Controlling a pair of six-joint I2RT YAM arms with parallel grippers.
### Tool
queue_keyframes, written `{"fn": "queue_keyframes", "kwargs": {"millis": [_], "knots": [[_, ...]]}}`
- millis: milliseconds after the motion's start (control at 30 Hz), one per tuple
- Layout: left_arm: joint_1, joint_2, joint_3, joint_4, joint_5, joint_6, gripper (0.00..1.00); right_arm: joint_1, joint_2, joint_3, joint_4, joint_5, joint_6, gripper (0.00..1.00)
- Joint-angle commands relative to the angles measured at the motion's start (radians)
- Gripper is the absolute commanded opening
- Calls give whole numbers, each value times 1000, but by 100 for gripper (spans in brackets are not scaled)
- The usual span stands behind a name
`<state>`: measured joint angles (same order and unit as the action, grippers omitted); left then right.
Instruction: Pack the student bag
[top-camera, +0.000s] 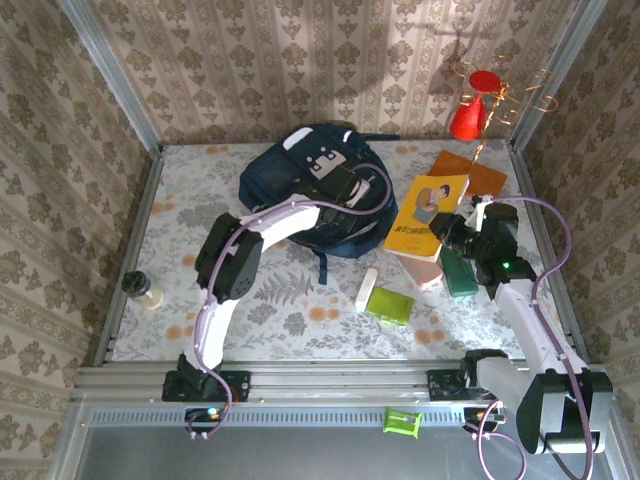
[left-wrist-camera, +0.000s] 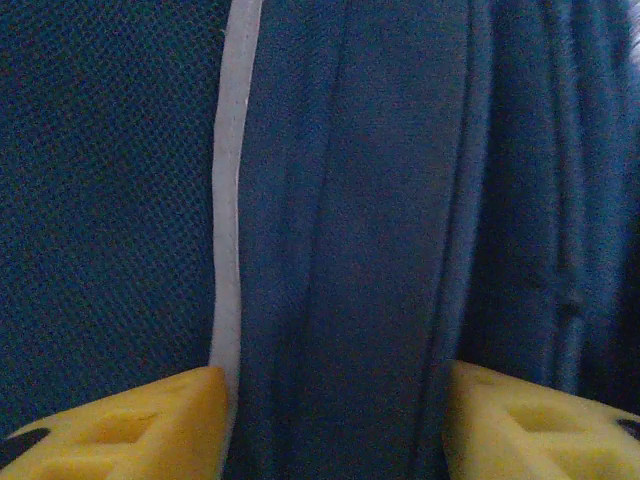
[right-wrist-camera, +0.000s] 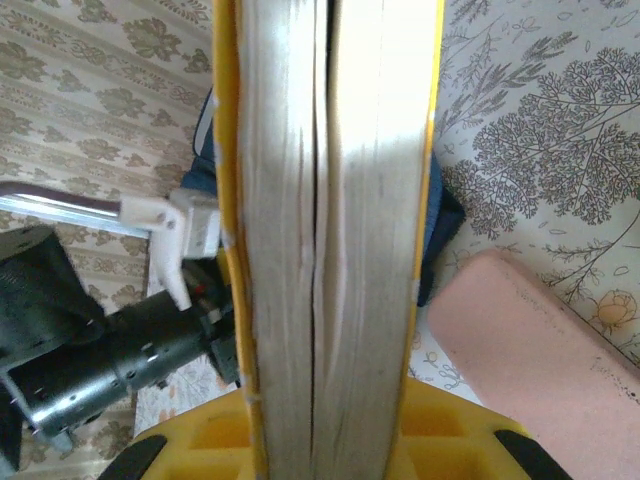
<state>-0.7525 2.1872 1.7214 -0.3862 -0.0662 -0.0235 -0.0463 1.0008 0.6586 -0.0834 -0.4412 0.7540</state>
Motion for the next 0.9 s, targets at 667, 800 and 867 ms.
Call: {"fn": "queue_keyframes", "kwargs": {"millis": [667, 800, 867], "knots": [[194, -420, -166, 61, 357, 57, 0, 101, 88, 9, 20, -287, -69, 0], [253, -463, -179, 88, 459, 9, 0, 203, 139, 20, 103, -304, -19, 0], [266, -471, -167, 83, 489, -5, 0, 239, 180, 25, 170, -292, 30, 0]]}}
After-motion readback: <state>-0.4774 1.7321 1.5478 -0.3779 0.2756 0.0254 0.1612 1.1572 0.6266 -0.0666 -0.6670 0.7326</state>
